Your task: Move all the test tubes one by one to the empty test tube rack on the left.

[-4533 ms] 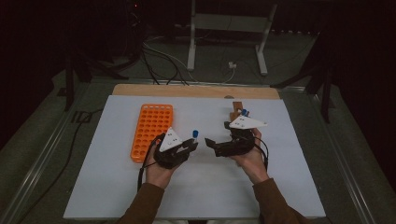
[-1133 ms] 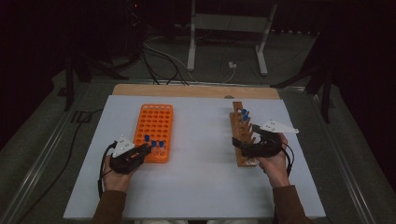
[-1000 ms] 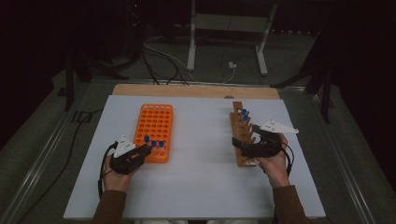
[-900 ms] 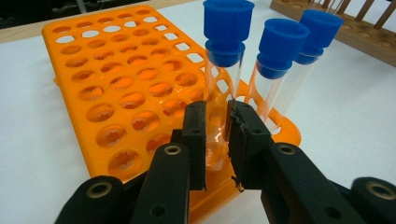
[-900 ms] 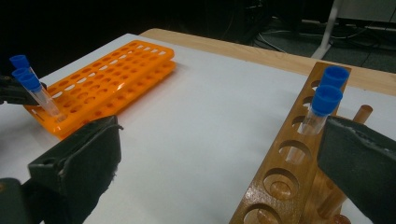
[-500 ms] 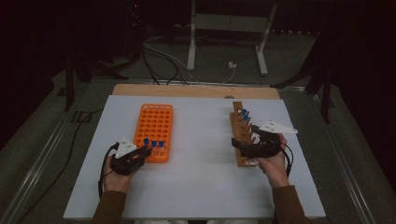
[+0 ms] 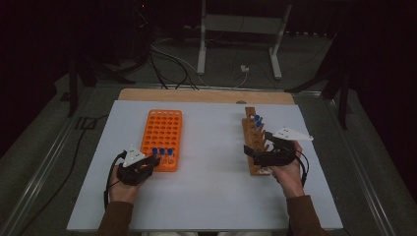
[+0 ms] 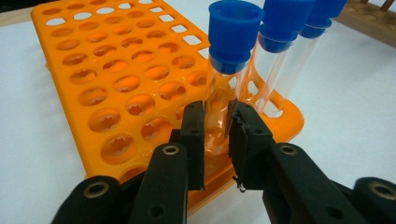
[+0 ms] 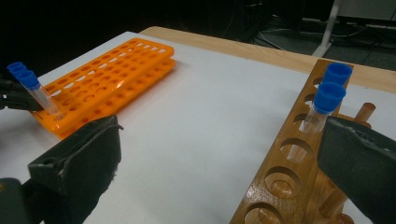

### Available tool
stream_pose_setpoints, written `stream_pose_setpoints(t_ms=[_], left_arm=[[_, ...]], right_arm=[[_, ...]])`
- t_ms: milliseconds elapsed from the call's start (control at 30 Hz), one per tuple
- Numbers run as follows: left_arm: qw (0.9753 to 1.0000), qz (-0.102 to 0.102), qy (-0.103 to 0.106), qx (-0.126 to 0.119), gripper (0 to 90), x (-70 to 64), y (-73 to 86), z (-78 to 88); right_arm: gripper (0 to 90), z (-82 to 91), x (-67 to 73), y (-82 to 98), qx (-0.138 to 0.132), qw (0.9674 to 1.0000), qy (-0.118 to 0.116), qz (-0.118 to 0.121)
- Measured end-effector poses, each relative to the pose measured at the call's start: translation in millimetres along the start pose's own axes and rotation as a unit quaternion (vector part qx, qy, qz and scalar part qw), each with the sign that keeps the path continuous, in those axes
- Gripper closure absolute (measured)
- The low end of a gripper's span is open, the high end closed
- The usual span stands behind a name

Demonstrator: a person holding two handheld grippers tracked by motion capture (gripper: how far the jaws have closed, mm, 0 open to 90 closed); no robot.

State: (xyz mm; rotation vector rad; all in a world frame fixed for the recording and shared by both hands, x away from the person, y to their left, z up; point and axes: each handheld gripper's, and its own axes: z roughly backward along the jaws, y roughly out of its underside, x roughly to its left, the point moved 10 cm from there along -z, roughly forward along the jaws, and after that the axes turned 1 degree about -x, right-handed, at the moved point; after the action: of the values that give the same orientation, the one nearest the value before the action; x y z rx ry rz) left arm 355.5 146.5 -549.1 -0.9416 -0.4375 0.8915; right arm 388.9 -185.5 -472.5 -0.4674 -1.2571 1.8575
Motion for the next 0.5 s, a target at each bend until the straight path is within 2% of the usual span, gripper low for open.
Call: stream_pose_setpoints(t_ms=[100,233,500], left_arm=[[1.0,0.004,0.004,-0.004,71.8,0.9,-0.4,2.2],[0.9995,0.017,0.009,-0.024,66.8,2.7,-4.7,9.0],[0.9965,0.054,0.005,-0.065,52.8,10.2,-12.8,28.5]], right_arm=[[0.0,-0.1,-0.5,-0.1,0.0,1.0,0.001,-0.001],[0.0,0.4,-1.7,-1.1,-0.001,1.0,0.003,0.0],[0.0,1.7,-13.7,-3.6,0.001,0.9998,0.021,0.002]])
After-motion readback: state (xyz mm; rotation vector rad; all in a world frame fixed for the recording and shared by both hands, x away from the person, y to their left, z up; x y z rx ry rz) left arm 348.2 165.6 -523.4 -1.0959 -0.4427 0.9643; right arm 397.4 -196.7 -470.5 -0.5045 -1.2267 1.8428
